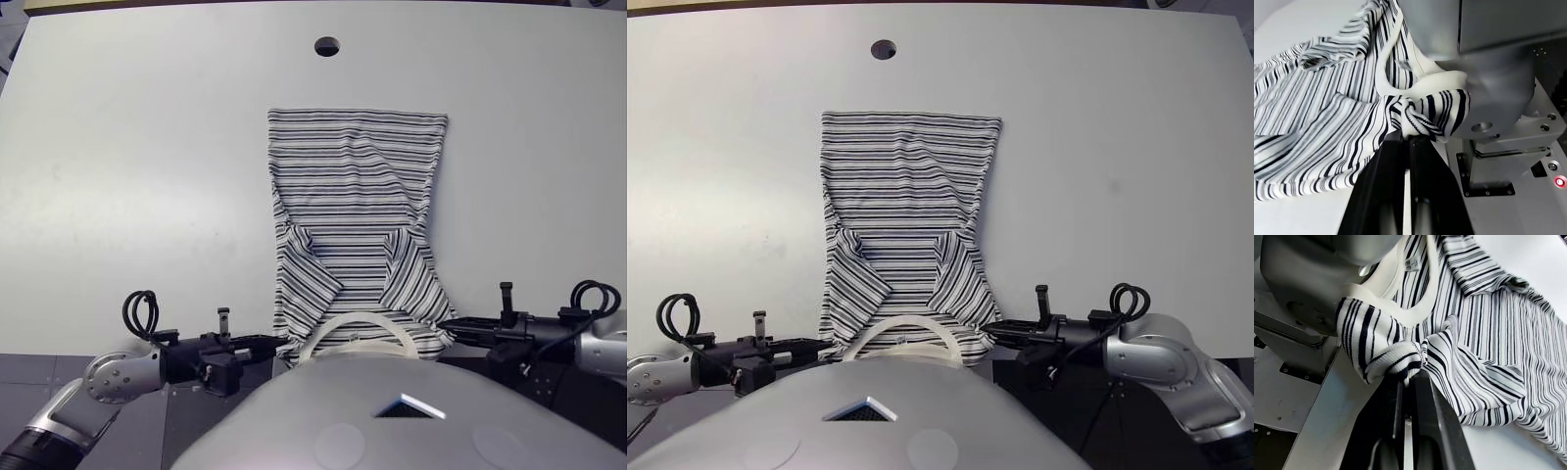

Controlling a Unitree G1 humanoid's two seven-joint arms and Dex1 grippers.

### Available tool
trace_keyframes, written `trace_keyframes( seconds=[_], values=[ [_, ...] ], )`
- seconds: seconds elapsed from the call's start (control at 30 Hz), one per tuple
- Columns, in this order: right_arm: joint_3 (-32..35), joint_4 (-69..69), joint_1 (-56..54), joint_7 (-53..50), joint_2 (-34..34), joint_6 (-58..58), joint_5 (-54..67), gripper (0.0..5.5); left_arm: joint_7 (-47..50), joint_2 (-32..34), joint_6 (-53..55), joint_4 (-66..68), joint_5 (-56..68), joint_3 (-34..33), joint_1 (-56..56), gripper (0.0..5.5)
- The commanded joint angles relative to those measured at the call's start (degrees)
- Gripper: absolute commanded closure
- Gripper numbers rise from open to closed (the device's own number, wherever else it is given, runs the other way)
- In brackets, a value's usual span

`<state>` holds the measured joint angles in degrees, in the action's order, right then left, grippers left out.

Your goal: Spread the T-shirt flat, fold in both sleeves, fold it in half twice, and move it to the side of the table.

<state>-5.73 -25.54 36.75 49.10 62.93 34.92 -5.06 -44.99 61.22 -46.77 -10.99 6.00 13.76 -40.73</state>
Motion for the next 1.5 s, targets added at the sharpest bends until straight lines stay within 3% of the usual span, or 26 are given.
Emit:
trace_keyframes(
  seconds=[0.03,0.3,0.47,0.73,1.07,1.23,1.5],
  values=[
    [-1.2,0.5,-9.1,-3.2,-7.2,-4.7,3.8,5.4,3.1,-5.8,4.8,-1.7,4.0,-2.4,9.1,5.39],
    [-1.5,13.9,-27.9,-15.7,-22.6,-13.8,-3.9,5.4,12.2,-23.8,18.1,8.4,-4.5,-1.8,32.9,5.39],
    [-4.5,29.2,-39.8,-27.8,-32.0,-17.0,-14.2,5.4,20.7,-32.2,20.3,26.0,-15.2,-0.9,47.3,5.39],
    [-9.4,52.0,-55.8,-39.4,-40.5,-13.9,-21.5,5.4,29.7,-37.6,14.9,55.7,-21.6,-0.6,64.5,5.39],
    [-9.6,70.3,-68.1,-46.6,-42.8,-12.4,-22.3,5.4,36.0,-42.2,12.1,72.9,-25.4,1.2,74.5,5.39],
    [-11.5,77.9,-71.6,-48.7,-44.1,-10.9,-23.6,4.48,37.6,-43.5,12.5,78.1,-27.2,2.4,76.0,4.62],
    [-11.8,90.1,-78.7,-51.7,-46.5,-10.2,-22.9,3.09,39.6,-45.5,16.7,82.2,-23.0,-2.5,79.6,3.36]
  ],
)
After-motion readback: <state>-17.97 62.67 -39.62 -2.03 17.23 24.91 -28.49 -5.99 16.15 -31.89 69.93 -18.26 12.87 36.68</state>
